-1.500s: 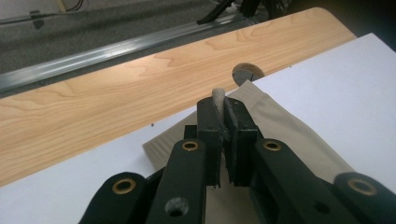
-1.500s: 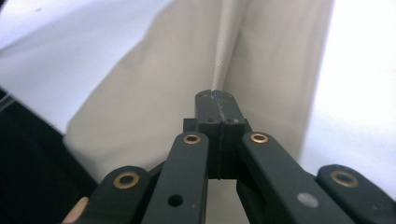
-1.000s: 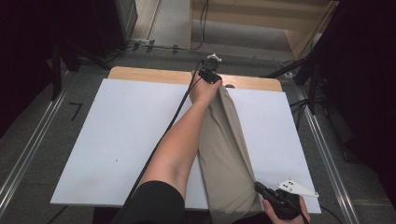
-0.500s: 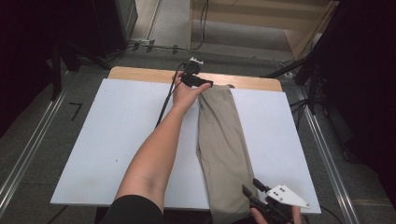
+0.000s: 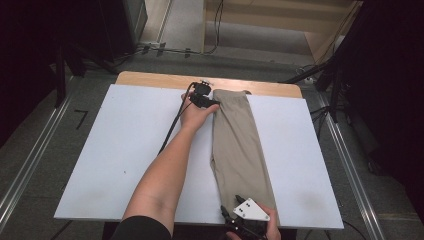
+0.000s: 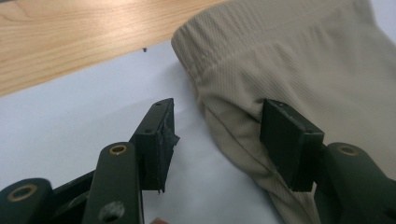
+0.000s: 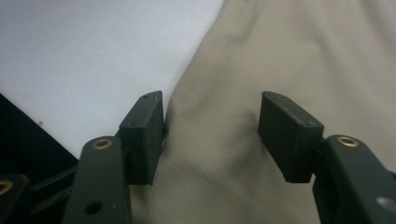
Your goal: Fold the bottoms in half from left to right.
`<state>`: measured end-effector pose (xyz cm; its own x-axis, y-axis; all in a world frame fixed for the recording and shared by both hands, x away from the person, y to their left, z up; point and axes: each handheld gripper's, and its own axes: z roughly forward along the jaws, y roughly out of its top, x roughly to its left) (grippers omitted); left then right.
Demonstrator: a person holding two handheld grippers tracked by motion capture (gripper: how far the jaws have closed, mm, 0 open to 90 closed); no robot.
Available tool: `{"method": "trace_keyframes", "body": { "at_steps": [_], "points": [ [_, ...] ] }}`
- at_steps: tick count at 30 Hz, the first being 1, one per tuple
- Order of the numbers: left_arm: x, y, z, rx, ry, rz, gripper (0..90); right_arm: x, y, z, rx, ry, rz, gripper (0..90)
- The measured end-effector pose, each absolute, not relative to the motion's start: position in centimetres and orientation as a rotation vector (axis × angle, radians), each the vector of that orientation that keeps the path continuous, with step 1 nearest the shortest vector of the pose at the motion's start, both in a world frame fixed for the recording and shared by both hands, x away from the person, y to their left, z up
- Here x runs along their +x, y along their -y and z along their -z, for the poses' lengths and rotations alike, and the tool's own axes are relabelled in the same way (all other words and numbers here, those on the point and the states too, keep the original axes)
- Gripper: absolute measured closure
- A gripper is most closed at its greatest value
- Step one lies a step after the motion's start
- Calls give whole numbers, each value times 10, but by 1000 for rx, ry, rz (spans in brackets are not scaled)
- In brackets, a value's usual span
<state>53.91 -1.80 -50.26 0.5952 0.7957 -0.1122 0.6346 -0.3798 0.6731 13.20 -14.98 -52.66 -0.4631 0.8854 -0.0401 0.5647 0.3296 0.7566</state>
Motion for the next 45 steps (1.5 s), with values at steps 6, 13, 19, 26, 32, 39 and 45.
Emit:
{"method": "trace_keyframes", "body": {
  "at_steps": [6, 13, 19, 26, 32, 39, 45],
  "points": [
    [547, 25, 503, 2127, -1119, -285, 507, 136, 165, 527, 1307, -2146, -991, 675],
    [548, 26, 499, 2129, -1141, -226, 865, 143, 159, 518, 1266, -2226, -873, 857],
    [550, 11, 478, 2091, -1132, -212, 877, 145, 161, 513, 1276, -2229, -979, 864],
    [555, -20, 456, 2103, -1149, -222, 877, 149, 127, 501, 1217, -2257, -1056, 863],
    [557, -44, 453, 2137, -1153, -210, 877, 151, 88, 494, 1121, -2314, -1104, 862],
    [557, -66, 457, 2141, -1180, -196, 879, 154, 48, 490, 1034, -2368, -1097, 859],
    [551, -98, 466, 2044, -1211, -180, 481, 162, 48, 492, 1062, -2432, -1087, 396]
  ]
}}
